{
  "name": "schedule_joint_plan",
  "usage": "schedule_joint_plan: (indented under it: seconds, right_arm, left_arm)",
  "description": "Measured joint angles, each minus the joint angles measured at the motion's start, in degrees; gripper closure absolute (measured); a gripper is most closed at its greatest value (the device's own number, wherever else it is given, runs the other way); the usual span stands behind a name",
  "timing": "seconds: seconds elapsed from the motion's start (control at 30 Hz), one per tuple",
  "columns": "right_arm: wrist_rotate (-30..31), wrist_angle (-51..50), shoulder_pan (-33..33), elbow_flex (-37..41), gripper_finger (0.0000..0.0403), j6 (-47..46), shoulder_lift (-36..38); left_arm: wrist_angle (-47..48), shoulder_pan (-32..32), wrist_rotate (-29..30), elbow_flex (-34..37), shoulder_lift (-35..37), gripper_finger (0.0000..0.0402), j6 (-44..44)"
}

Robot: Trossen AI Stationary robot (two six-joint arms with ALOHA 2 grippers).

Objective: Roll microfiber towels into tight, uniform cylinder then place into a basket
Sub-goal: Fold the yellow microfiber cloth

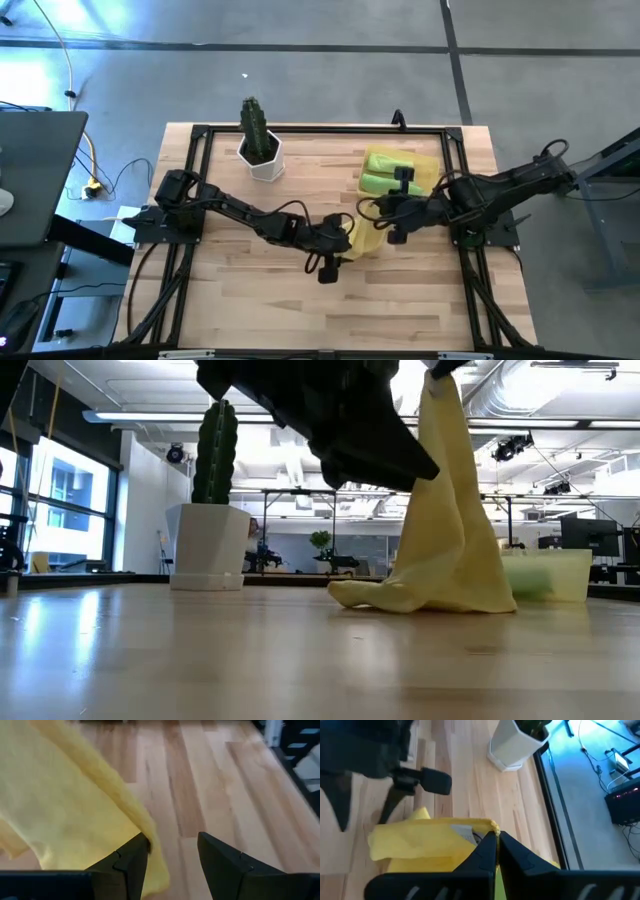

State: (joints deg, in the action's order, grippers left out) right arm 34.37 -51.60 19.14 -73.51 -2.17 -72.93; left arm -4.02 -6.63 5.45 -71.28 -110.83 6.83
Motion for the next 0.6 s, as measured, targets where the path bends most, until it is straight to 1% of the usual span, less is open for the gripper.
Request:
schedule_joint_plan:
  seconds: [0.13,0.27,0.43,0.6]
  right_arm:
    - [-0.02,0.0,0.0,-2.01,0.0403,0.26,0.0]
    - [-0.02,0.04,0.0,-3.42,0.0403,1.04,0.0]
    - [0.17,0.6,-0.02,-3.79,0.0403,1.54,-0.02]
    - [0.59,0.6,-0.02,-3.79,0.0403,2.2,-0.02]
  left_arm:
    - [1.26,0.0,2.76,0.28,-0.07,0.0241,0.02]
    - [2.31,0.0,4.02,0.28,-0.55,0.0241,0.45]
    - [2.72,-0.2,7.53,0.22,-2.12,0.0241,0.43]
    - [2.55,-0.27,7.63,0.32,-4.48,0.0249,1.74]
